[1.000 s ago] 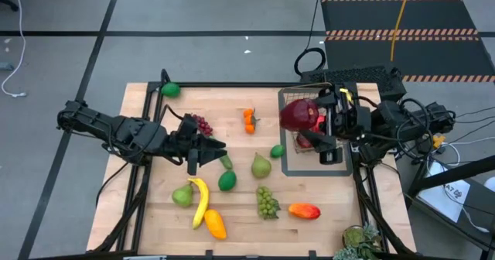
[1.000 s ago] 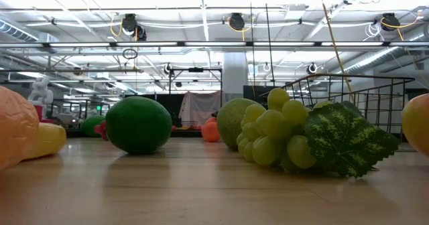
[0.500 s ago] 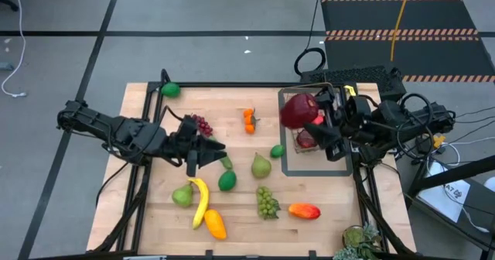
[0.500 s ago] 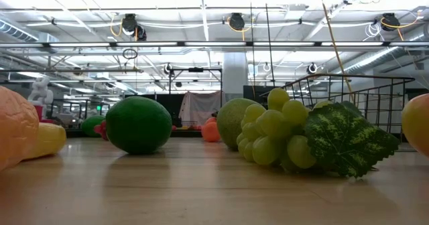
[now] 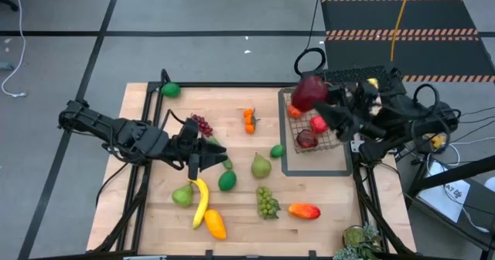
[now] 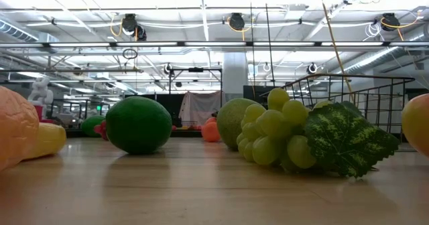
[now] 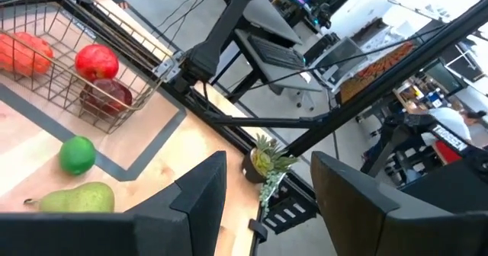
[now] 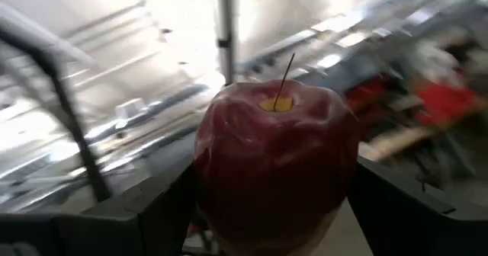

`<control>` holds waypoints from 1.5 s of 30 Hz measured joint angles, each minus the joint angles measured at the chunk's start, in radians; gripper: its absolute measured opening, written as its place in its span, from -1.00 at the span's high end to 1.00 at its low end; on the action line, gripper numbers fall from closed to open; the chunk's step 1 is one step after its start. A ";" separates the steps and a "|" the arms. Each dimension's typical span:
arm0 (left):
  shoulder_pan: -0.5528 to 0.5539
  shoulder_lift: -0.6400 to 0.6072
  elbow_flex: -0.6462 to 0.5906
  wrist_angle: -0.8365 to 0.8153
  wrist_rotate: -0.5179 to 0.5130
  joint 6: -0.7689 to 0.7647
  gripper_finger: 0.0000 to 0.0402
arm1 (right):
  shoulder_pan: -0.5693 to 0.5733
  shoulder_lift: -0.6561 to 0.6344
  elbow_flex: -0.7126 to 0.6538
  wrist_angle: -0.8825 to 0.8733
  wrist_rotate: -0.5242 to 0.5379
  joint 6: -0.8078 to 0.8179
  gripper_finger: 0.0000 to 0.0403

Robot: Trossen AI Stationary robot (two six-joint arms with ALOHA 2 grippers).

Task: Build produce basket
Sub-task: Put the red apple into the wire basket

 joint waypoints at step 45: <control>0.359 0.112 0.000 -0.093 -0.099 -0.206 0.05 | -1.034 0.310 0.000 -1.420 -0.583 -0.373 -0.50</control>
